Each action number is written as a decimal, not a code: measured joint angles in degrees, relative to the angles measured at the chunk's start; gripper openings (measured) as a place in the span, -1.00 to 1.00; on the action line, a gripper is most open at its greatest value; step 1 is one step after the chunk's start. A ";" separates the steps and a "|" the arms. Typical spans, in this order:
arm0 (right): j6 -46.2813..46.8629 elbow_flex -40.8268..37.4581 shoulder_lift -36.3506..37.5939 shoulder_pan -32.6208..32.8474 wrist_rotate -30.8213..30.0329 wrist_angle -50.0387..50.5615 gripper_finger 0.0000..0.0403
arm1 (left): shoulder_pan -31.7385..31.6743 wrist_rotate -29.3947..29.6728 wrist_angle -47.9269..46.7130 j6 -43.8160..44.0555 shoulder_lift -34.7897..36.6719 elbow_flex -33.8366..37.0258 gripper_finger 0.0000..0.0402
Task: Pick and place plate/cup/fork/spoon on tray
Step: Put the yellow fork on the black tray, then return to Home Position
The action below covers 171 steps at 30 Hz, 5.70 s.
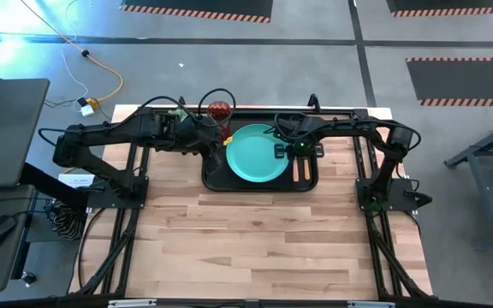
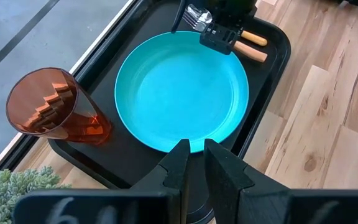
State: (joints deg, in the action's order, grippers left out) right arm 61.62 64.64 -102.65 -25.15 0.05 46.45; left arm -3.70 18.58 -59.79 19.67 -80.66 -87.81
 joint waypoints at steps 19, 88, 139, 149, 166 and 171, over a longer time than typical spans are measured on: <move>1.36 0.00 0.00 0.17 -0.61 0.00 -0.41 | -0.02 0.01 0.01 0.03 0.00 0.00 -0.80; 9.09 0.02 -2.16 0.44 -3.87 -0.09 -0.75 | 0.00 -0.01 -0.13 -2.45 0.00 0.00 -0.80; 5.86 1.75 2.30 0.44 -3.06 5.87 -0.25 | -0.02 0.01 -0.07 -3.59 0.00 0.00 -0.80; 1.29 1.75 13.29 3.86 -5.65 3.62 -0.25 | 0.86 0.65 0.70 -4.36 2.64 0.00 -0.80; -35.46 1.77 26.12 18.13 -3.36 -34.12 -0.25 | 5.11 -0.01 28.42 -3.42 23.65 26.77 -0.80; -45.08 1.75 26.77 19.40 0.56 -44.76 -0.25 | 6.97 0.62 39.21 -5.01 31.20 36.92 -0.80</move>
State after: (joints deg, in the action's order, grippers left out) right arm 16.54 66.39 -75.88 -5.74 0.62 1.70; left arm 3.26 19.20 -20.58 14.66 -49.46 -50.89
